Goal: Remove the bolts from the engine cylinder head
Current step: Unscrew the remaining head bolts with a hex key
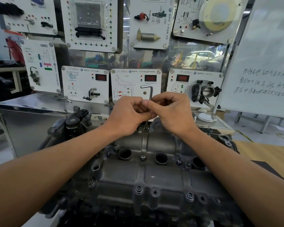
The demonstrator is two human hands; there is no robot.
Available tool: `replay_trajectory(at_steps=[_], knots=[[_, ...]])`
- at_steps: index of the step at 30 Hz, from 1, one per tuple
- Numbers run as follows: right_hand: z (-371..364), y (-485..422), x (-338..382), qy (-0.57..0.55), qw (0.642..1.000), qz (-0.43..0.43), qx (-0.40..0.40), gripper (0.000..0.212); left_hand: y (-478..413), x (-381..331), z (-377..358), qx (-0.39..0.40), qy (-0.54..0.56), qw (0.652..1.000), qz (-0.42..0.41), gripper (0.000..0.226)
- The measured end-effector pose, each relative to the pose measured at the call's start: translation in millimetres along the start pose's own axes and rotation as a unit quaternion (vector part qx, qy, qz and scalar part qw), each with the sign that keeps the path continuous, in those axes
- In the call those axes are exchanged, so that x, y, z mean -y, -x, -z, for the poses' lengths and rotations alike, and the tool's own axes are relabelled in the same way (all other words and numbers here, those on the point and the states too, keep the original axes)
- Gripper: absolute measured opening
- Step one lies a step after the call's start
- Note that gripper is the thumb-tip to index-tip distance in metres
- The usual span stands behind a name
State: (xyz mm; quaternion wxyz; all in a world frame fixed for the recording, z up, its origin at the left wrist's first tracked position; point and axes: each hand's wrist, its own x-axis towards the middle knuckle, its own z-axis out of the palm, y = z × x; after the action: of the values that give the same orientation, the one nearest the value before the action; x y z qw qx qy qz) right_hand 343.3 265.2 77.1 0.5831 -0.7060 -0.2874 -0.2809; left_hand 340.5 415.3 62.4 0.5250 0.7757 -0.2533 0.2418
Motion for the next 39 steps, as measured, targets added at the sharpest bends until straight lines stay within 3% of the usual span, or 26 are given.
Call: replay_trajectory(at_steps=[6, 11, 15, 23, 27, 33, 37, 39], knots=[[2.8, 2.2, -0.6, 0.037, 0.996, 0.029, 0.073, 0.010, -0.5, 3.1, 2.3, 0.001, -0.033, 0.999, -0.006, 0.010], [9.8, 1.9, -1.2, 0.078, 0.991, 0.032, 0.105, 0.017, 1.4, -1.1, 13.4, 0.118, -0.029, 0.993, 0.001, 0.020], [9.1, 2.8, -0.2, 0.085, 0.991, 0.016, 0.104, 0.016, 2.9, -1.4, 12.4, 0.080, -0.038, 0.996, 0.005, 0.017], [1.3, -0.2, 1.7, -0.008, 1.000, -0.008, 0.006, 0.010, 0.7, 0.1, 3.3, -0.015, -0.046, 0.999, -0.002, 0.017], [0.5, -1.2, 0.8, 0.014, 1.000, 0.010, 0.024, 0.010, 1.1, 0.1, 3.2, 0.000, -0.035, 0.999, -0.002, 0.013], [5.7, -2.2, -2.3, 0.066, 0.993, 0.032, 0.092, 0.016, 1.3, -2.1, 14.6, 0.126, -0.027, 0.992, -0.007, 0.023], [4.7, -0.6, -2.4, 0.073, 0.993, 0.041, 0.086, 0.021, -0.2, 2.2, 11.7, 0.067, -0.031, 0.997, 0.005, 0.010], [4.2, -1.1, -1.4, 0.058, 0.995, 0.036, 0.068, 0.017, -0.4, 2.9, 8.3, 0.032, -0.020, 0.999, 0.004, 0.014]])
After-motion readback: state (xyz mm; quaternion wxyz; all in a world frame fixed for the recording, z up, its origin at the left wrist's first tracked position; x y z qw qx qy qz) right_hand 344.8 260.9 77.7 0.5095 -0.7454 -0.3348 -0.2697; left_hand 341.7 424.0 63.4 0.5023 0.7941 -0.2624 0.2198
